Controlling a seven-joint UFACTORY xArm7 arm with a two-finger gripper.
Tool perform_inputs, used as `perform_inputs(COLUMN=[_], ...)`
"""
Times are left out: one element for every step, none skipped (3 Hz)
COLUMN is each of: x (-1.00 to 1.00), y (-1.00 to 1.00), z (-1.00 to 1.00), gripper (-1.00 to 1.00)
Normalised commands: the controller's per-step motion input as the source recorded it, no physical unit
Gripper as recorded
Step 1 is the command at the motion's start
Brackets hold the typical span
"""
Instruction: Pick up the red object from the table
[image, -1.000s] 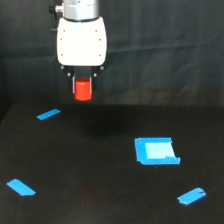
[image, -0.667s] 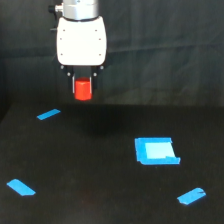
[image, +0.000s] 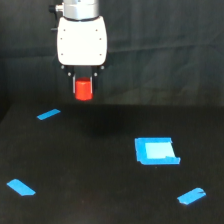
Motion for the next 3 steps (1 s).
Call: perform_inputs(x=[0.01,0.11,0.02], y=[0.0,-0.03,-0.05], z=[0.0,0.0,0.1], gripper=[-1.0,-1.0,-0.92])
